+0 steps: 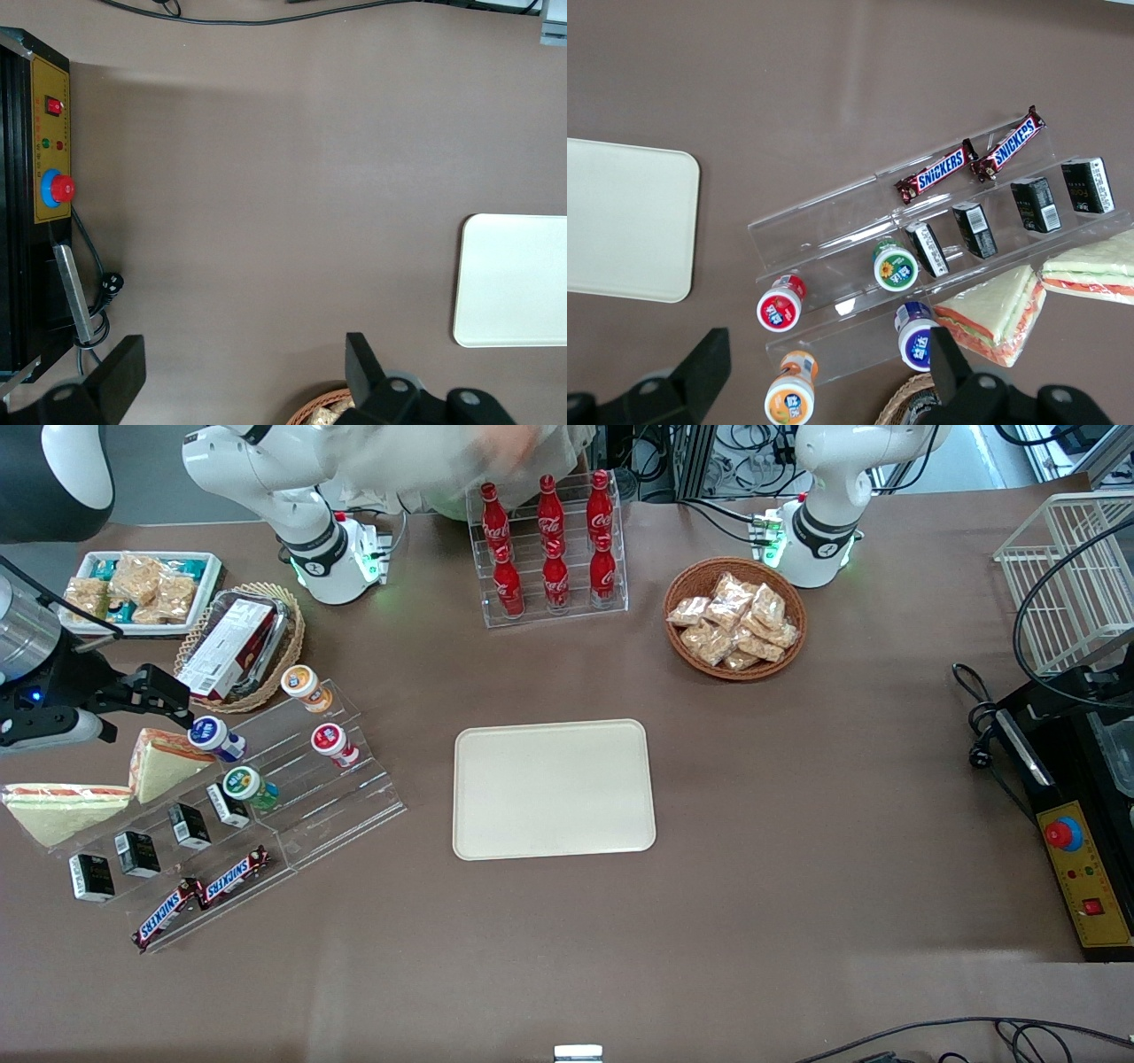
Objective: Place green gum on tray
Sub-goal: 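Move the right gripper toward the green-labelled gum bottle in the acrylic rack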
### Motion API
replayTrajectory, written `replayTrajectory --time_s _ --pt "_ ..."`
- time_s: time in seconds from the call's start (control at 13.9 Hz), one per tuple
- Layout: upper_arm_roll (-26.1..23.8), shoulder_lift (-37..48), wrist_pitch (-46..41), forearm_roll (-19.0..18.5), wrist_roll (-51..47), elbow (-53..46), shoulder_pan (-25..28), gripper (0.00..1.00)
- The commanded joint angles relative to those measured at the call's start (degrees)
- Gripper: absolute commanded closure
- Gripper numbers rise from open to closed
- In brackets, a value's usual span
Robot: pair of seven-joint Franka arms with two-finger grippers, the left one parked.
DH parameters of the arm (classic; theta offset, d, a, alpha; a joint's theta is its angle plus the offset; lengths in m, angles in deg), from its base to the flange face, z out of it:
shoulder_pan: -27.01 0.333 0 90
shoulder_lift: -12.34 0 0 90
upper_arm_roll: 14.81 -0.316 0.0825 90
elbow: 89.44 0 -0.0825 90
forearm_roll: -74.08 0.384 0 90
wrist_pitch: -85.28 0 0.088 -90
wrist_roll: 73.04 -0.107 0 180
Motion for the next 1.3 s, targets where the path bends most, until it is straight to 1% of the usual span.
replayTrajectory --time_s 0.0,0.22,0.29,0.43,0.58,0.72,0.87,0.94,1.23 --pt "0.16 -0.54 -1.21 -0.69 0.37 -1.41 0.05 0.00" --pt "0.51 -0.54 -1.38 -0.87 1.16 -1.15 -0.21 0.00" --pt "0.77 -0.63 -1.56 -0.87 3.95 -0.89 -0.21 0.00" --pt "1.74 -0.98 -1.21 -0.95 12.81 -0.62 -0.39 0.00" --pt "2.27 -1.15 -0.77 -1.13 14.61 0.16 -0.48 0.00" --pt "2.27 -1.24 0.89 -3.58 14.70 3.75 -0.48 0.00" --pt "2.27 0.24 8.60 -3.77 14.87 12.08 -0.48 0.00" --pt "3.05 0.60 12.03 -3.77 14.87 15.78 -0.39 0.00" --pt "3.50 0.69 24.78 -3.77 16.97 27.21 -0.48 0.00"
